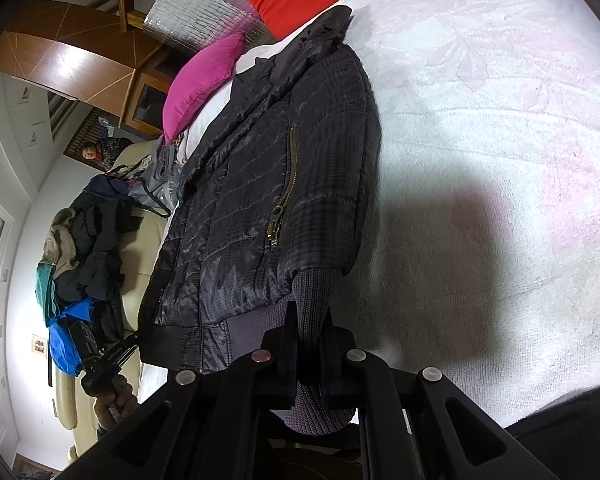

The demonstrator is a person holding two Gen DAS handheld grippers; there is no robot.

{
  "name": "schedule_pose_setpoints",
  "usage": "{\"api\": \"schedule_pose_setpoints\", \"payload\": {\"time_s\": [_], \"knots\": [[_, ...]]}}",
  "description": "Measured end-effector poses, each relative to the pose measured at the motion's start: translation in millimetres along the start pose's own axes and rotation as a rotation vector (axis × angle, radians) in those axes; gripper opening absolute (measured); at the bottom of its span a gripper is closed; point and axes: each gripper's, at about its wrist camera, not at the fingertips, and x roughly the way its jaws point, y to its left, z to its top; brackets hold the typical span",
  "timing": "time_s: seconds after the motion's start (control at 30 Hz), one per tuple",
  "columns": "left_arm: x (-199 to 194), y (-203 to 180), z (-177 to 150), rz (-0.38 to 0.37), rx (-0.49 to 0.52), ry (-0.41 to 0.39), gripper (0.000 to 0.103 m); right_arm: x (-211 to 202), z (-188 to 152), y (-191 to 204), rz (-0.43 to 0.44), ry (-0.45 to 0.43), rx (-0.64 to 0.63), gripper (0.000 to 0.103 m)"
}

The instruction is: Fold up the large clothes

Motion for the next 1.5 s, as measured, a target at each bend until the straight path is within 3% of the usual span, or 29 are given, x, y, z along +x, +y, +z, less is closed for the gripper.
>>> {"api": "schedule_pose_setpoints", "payload": {"time_s": [1.1,1.5], "knots": [[-4,3,-3,-0.017,-0.007,-0.006,0.010,1,3,5,-0.010,0.015,-0.014,0.008],[-22,9,1,-0.046,-0.027,-0.035,0.009,-9,5,6,0.044,-0.002,-0.010,0.008]]}}
